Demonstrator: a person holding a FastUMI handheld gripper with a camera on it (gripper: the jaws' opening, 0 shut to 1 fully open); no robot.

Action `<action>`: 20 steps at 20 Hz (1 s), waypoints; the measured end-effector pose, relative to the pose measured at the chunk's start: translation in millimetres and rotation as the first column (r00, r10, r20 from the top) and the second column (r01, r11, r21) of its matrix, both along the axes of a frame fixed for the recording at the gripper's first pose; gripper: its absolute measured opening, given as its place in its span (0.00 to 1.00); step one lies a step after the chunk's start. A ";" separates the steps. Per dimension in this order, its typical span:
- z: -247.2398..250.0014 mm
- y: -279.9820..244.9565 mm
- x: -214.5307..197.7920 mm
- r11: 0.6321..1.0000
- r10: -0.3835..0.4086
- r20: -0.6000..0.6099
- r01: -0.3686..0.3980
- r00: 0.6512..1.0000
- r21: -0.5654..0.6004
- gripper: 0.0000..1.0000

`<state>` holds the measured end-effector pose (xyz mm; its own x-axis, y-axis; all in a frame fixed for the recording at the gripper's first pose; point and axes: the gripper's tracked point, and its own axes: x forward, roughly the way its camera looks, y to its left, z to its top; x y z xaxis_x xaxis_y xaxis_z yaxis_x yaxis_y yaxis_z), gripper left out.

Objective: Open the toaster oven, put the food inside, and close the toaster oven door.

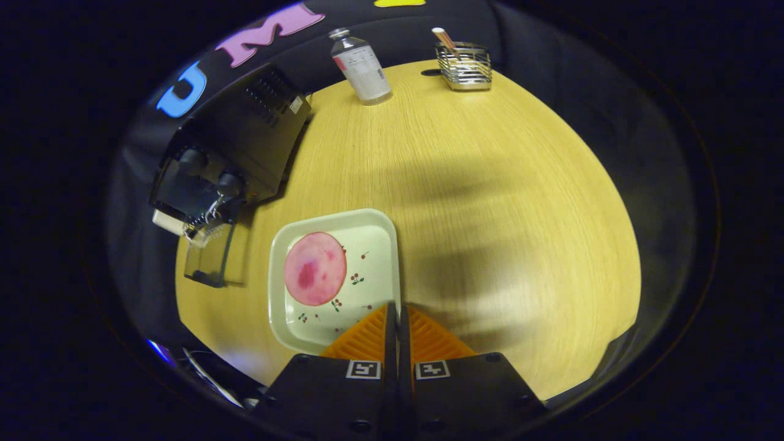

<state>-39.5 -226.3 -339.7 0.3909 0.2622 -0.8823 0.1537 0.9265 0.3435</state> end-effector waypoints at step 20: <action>47.2 16.3 -15.4 0.945 -0.311 0.068 0.301 0.948 0.132 0.06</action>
